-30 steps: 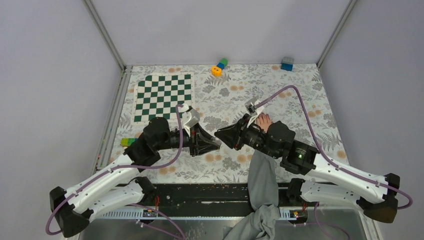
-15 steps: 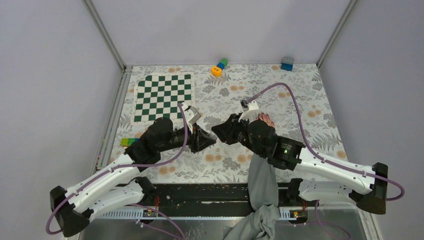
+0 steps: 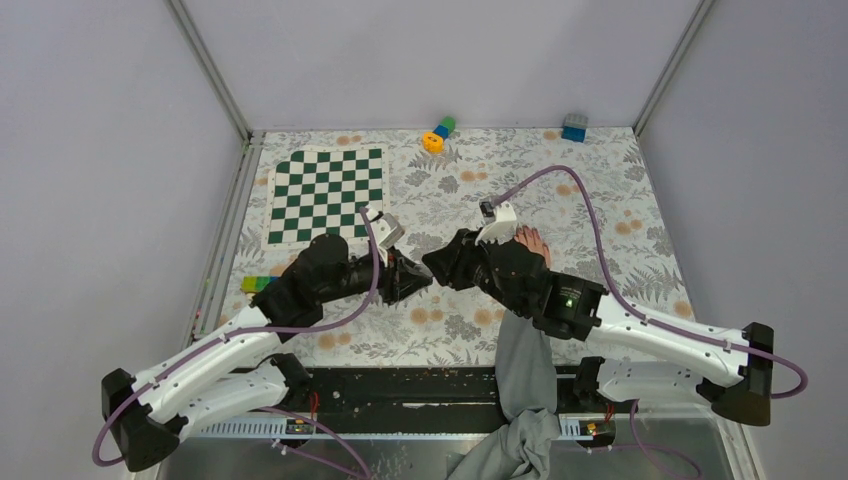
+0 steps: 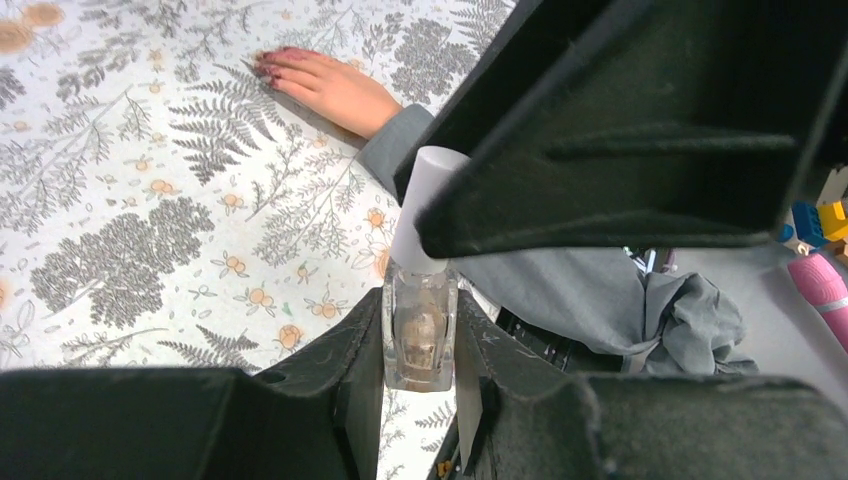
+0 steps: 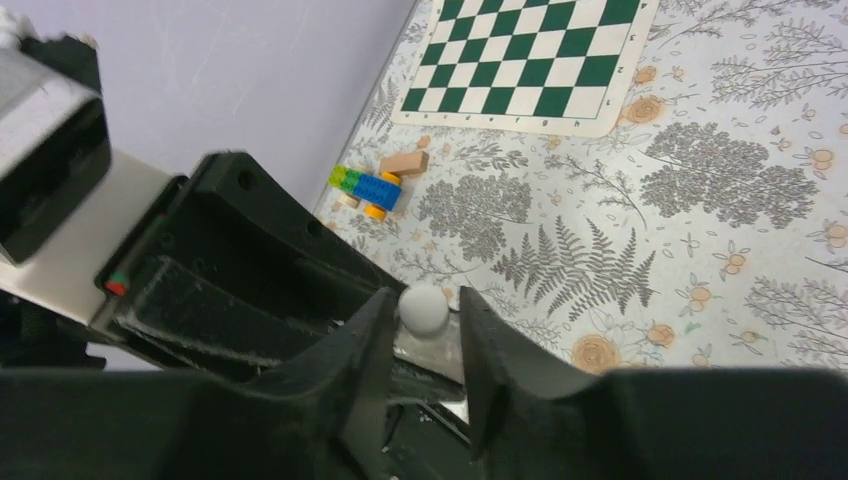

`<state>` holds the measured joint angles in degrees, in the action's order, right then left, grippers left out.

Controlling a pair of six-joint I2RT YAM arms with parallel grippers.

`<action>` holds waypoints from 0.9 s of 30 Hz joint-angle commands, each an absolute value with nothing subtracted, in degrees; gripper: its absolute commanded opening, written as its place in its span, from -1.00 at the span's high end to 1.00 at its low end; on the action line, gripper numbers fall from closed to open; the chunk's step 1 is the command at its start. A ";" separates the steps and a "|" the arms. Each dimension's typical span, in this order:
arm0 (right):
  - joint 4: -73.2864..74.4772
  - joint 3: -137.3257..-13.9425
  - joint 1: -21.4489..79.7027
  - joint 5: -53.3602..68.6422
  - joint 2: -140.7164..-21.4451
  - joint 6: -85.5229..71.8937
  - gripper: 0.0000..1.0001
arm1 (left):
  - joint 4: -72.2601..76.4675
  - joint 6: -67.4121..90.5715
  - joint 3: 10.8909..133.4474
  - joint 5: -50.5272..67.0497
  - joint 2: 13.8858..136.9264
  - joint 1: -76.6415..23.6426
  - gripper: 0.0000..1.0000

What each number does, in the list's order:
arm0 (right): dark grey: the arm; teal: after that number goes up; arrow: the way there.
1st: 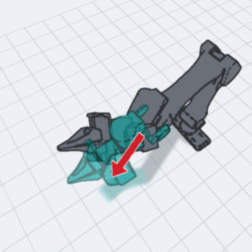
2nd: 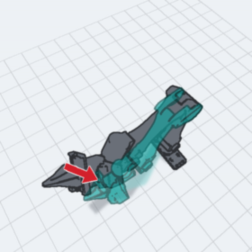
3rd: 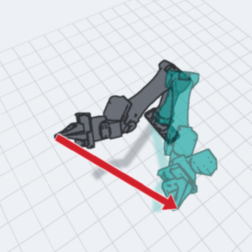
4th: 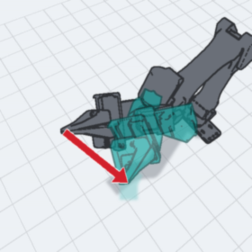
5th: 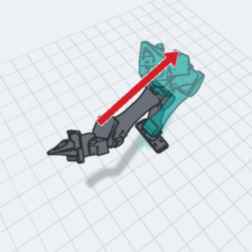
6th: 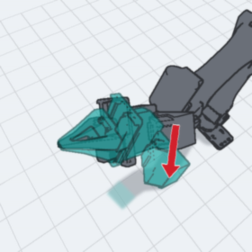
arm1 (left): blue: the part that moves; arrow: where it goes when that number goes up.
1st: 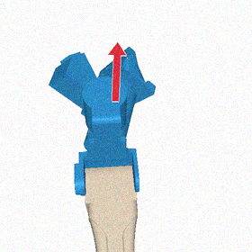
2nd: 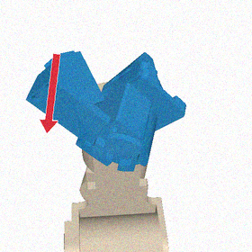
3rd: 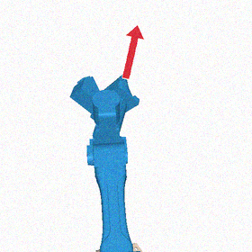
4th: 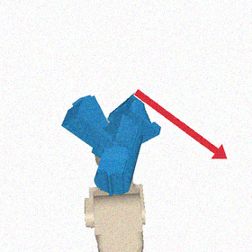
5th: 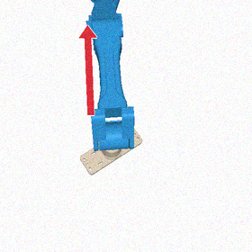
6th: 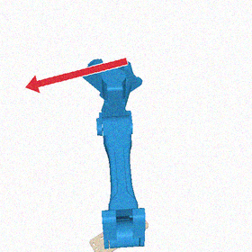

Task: Paint the nails
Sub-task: Screw the nail polish bottle.

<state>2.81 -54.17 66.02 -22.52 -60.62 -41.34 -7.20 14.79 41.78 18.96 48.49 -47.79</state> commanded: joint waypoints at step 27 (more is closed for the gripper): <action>-1.73 -51.93 66.45 6.33 -37.84 -9.88 -0.71 | 10.74 15.81 45.09 50.17 49.96 -49.99 1.00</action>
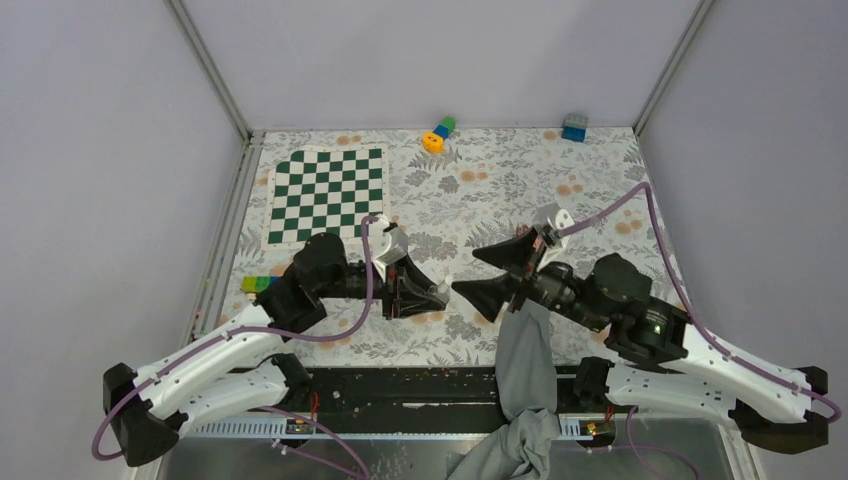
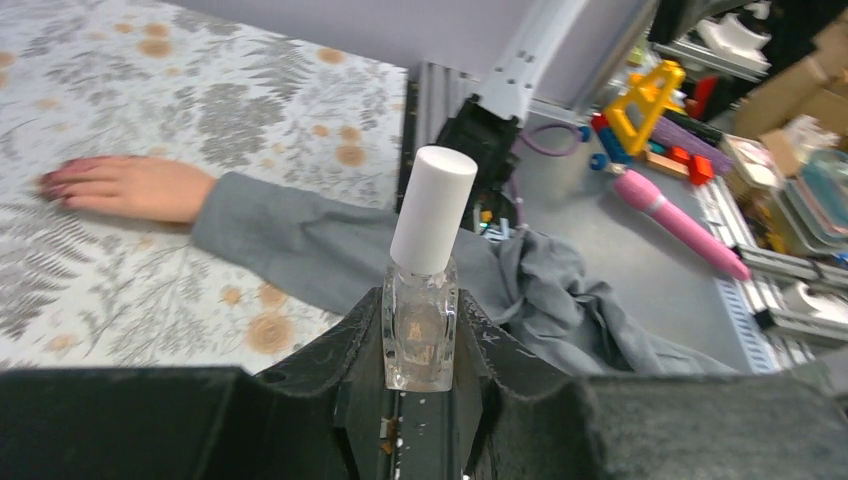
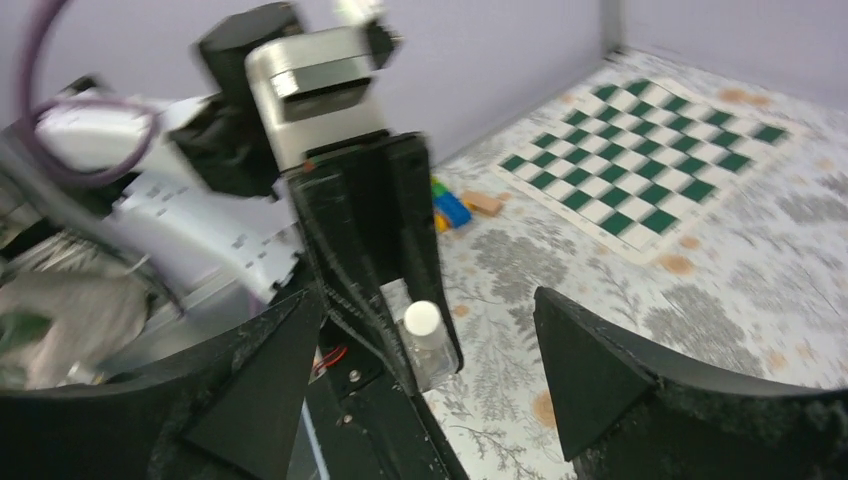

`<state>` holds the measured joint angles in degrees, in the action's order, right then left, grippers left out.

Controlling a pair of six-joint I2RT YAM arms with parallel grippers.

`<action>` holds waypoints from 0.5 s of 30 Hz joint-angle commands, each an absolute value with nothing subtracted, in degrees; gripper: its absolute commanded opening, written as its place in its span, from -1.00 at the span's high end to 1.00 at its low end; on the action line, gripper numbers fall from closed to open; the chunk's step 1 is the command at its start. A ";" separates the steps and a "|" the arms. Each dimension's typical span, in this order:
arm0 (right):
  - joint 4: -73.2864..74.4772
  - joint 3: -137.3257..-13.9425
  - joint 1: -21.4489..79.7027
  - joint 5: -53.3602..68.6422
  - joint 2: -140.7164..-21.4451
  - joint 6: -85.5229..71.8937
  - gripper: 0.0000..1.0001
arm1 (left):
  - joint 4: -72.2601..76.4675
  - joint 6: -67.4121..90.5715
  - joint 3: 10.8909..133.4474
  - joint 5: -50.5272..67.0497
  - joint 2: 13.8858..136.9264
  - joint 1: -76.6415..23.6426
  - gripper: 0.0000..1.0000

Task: Paint the nails
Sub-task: Screw the nail polish bottle.

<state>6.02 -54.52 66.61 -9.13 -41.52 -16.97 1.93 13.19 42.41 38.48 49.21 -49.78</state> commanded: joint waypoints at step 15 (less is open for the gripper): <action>-4.33 -50.36 66.45 21.57 -37.92 -5.38 -0.64 | 20.22 23.29 44.41 61.46 51.34 -50.41 1.00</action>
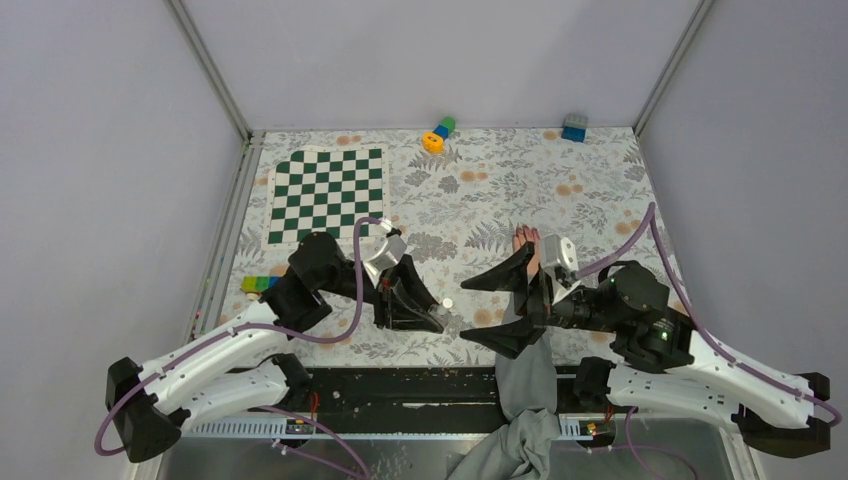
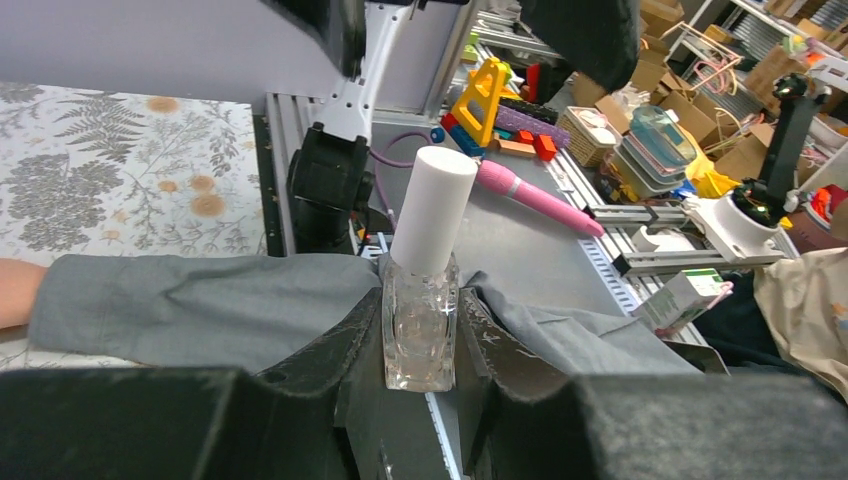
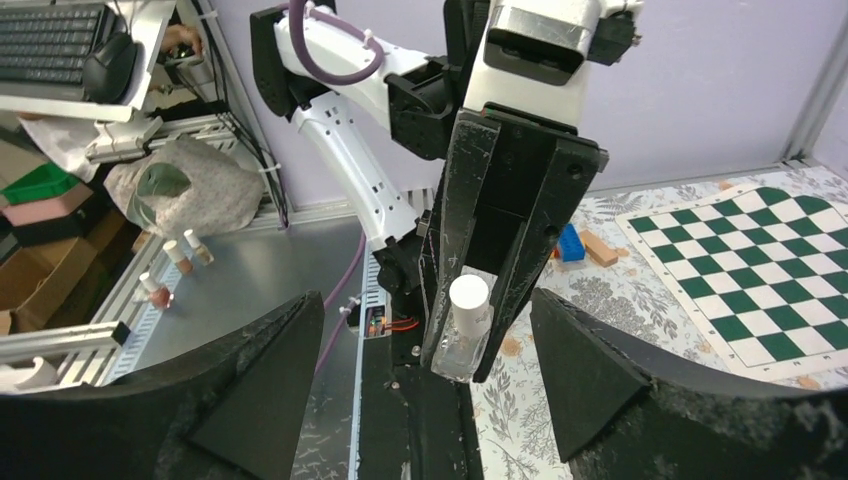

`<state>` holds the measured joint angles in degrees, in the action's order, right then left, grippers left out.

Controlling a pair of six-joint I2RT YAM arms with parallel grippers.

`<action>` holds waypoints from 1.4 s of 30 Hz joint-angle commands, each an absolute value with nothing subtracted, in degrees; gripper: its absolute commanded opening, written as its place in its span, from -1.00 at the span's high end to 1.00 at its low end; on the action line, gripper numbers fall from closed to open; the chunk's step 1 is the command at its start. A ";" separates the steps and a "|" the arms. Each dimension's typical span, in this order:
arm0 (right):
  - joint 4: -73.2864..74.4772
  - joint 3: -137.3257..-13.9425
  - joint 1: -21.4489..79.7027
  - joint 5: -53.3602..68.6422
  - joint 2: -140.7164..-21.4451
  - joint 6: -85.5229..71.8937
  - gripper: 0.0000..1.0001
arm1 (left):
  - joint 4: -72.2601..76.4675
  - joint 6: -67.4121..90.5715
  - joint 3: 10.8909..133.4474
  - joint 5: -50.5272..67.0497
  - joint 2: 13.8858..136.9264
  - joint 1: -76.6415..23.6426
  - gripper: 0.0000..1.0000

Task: Paint the nails
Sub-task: Screw the nail polish bottle.

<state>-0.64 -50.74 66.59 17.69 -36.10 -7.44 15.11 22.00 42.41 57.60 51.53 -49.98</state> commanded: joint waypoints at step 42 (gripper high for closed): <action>-16.16 -45.57 66.44 20.85 -42.81 -12.25 0.02 | 20.83 23.04 43.85 60.35 50.06 -50.49 1.00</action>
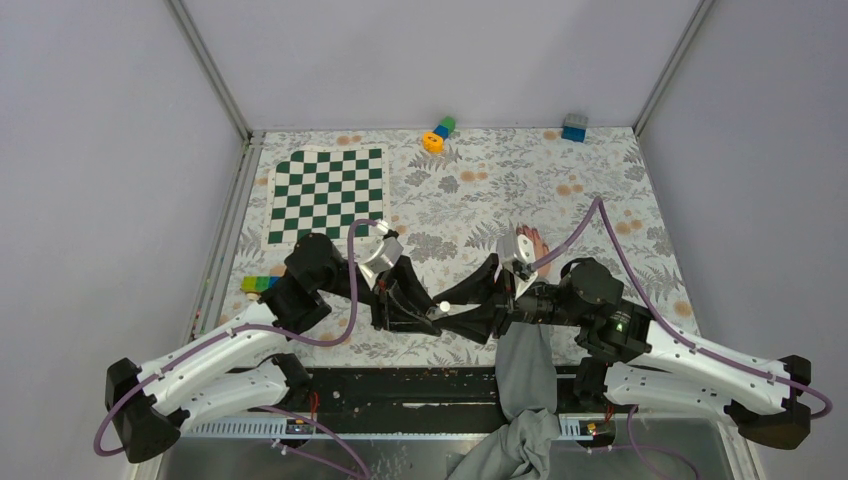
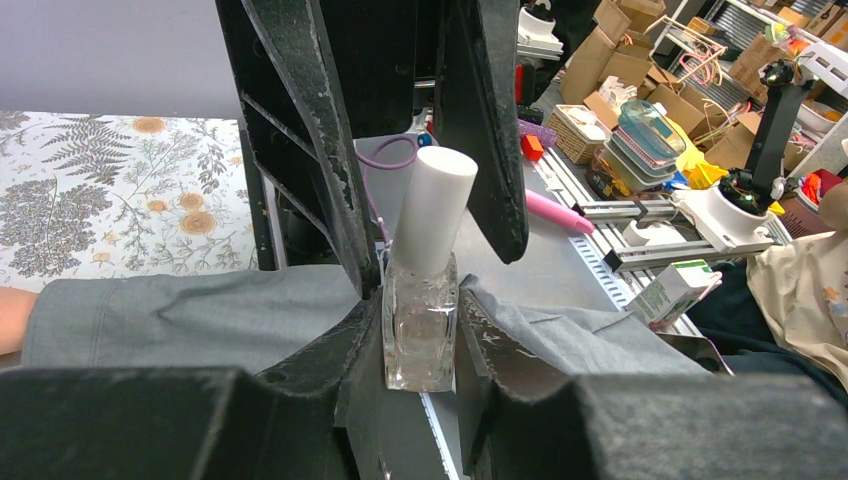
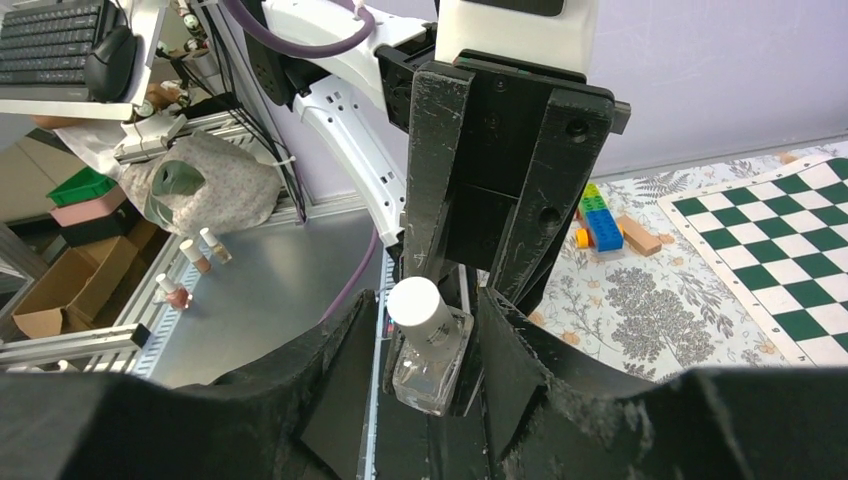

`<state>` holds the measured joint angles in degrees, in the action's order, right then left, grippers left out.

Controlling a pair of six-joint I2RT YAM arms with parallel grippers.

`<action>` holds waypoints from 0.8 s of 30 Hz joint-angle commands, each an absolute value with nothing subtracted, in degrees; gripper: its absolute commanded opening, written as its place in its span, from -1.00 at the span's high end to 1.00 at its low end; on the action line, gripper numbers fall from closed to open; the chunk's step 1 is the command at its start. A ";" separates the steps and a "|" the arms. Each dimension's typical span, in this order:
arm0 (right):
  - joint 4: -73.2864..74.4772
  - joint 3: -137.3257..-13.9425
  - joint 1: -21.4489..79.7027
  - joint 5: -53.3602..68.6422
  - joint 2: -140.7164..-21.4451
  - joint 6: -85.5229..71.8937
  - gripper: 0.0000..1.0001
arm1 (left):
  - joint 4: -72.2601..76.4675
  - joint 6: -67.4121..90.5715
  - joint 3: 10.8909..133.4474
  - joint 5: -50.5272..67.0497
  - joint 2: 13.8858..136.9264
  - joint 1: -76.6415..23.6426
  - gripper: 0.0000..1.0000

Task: Paint the nails
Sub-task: Screw the nail polish bottle.

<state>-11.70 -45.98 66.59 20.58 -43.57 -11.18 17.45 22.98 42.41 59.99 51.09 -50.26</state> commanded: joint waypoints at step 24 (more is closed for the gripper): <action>-15.95 -43.94 66.44 20.02 -42.82 -14.66 0.89 | 17.93 20.28 43.07 53.74 47.69 -50.41 1.00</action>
<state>-14.74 -44.91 66.59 19.99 -43.13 -12.97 16.36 22.41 42.28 58.04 49.63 -50.65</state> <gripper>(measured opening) 0.279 0.264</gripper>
